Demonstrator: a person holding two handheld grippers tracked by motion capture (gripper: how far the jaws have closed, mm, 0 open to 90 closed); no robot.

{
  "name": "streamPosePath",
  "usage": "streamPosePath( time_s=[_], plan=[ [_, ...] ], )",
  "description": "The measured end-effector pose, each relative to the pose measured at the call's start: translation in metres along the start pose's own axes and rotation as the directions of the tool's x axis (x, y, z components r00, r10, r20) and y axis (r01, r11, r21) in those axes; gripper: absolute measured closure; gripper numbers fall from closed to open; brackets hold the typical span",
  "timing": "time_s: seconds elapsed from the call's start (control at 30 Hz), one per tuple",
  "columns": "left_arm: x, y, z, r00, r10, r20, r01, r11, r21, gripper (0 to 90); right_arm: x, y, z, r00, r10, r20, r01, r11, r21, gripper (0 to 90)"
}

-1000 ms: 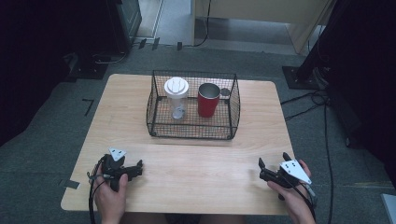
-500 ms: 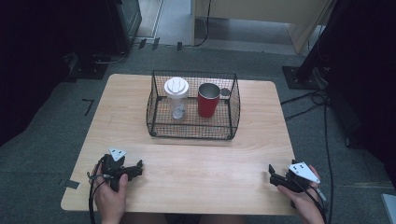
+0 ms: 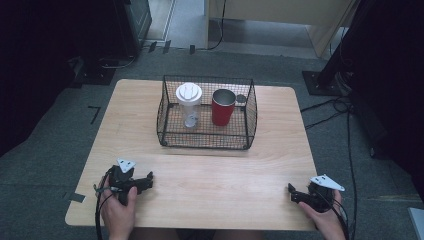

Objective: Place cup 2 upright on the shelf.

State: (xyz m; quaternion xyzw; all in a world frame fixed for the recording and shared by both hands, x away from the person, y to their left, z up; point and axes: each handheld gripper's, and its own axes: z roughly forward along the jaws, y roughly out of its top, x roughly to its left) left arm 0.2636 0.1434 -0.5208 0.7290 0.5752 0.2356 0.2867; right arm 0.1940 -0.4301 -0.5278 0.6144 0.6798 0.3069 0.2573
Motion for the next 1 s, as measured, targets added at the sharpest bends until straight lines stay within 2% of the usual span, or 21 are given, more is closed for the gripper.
streamPosePath(
  time_s=[0.13,0.27,1.0],
  plan=[
    [0.0000,0.0000,0.0000,1.0000,0.000,0.000,0.000,1.0000,0.000,0.1,0.0029,0.0007,0.0008,0.9987,0.034,0.038,-0.034,0.999,-0.003,9.7],
    [0.0001,-0.0001,-0.0001,1.0000,0.002,0.000,-0.002,1.0000,0.001,0.1,0.0048,0.0020,0.0022,0.9975,0.047,0.052,-0.047,0.999,-0.004,9.7],
    [0.0001,-0.0001,-0.0002,1.0000,0.002,0.000,-0.002,1.0000,0.002,0.1,0.0048,0.0008,0.0010,0.9988,0.032,0.036,-0.032,0.999,-0.002,9.7]
  ],
)
